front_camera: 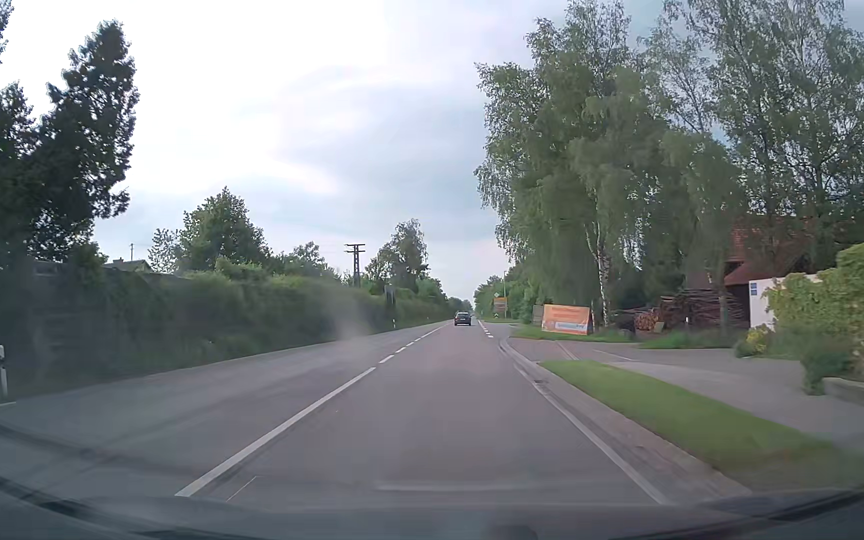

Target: Follow the waypoints while adhering to traffic rules and regulations

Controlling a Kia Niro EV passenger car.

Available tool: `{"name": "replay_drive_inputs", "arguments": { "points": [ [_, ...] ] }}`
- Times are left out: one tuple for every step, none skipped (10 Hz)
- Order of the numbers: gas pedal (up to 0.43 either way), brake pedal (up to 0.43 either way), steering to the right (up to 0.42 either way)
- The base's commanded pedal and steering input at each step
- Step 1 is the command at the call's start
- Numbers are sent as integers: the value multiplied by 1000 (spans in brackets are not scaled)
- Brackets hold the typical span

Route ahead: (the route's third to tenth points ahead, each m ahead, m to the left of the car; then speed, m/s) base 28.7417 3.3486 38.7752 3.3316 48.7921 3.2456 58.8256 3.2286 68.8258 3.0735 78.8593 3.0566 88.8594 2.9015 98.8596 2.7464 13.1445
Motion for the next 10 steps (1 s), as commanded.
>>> {"name": "replay_drive_inputs", "arguments": {
  "points": [
    [169,0,-3],
    [169,0,-2],
    [169,0,-2],
    [169,0,-2],
    [169,0,-2],
    [169,0,-2],
    [169,0,-2],
    [169,0,-2],
    [157,0,-1],
    [157,0,-2]
  ]
}}
